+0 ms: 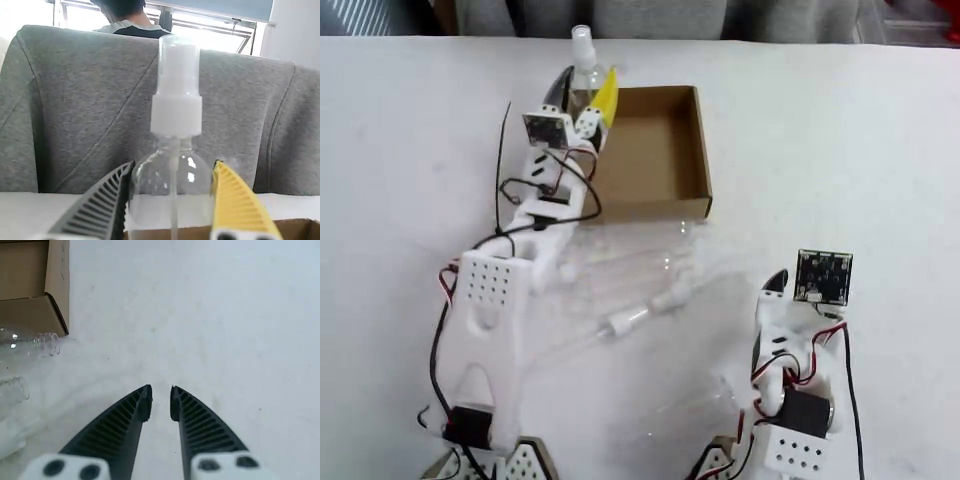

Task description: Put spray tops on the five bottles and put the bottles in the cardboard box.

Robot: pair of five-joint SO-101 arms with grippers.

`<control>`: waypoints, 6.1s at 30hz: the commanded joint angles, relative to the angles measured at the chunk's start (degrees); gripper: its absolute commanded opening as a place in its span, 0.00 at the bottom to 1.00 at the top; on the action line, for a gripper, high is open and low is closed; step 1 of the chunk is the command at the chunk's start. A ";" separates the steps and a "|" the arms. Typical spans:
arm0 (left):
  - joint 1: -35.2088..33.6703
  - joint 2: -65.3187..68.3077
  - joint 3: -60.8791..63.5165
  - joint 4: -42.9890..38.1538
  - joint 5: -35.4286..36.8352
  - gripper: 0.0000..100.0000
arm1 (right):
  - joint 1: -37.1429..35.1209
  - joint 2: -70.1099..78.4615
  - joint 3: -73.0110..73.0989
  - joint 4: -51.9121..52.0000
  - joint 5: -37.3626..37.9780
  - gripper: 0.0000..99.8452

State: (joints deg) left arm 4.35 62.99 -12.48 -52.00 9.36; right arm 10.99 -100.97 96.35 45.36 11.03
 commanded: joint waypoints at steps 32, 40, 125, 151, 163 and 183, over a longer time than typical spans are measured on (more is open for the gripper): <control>-0.66 -17.80 9.23 12.84 0.35 0.39 | 0.40 -0.66 0.70 -0.13 0.70 0.05; 1.19 -33.01 24.00 12.84 0.35 0.38 | -0.48 -0.66 0.70 0.13 0.70 0.05; -1.80 -60.35 20.13 127.38 -68.31 0.18 | -0.48 -0.66 0.70 2.24 0.70 0.05; -0.31 -37.14 8.44 121.76 -70.86 0.24 | -0.66 -0.66 0.70 2.24 0.70 0.05; -3.12 -36.70 8.53 126.24 -70.77 0.32 | -0.66 -0.66 0.70 2.24 0.79 0.05; -12.88 -36.88 12.13 131.08 -66.11 0.15 | -0.57 -0.66 0.70 2.24 0.79 0.05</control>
State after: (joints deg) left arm -3.38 27.38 1.93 74.77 -57.63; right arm 10.90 -100.97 96.35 47.38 11.38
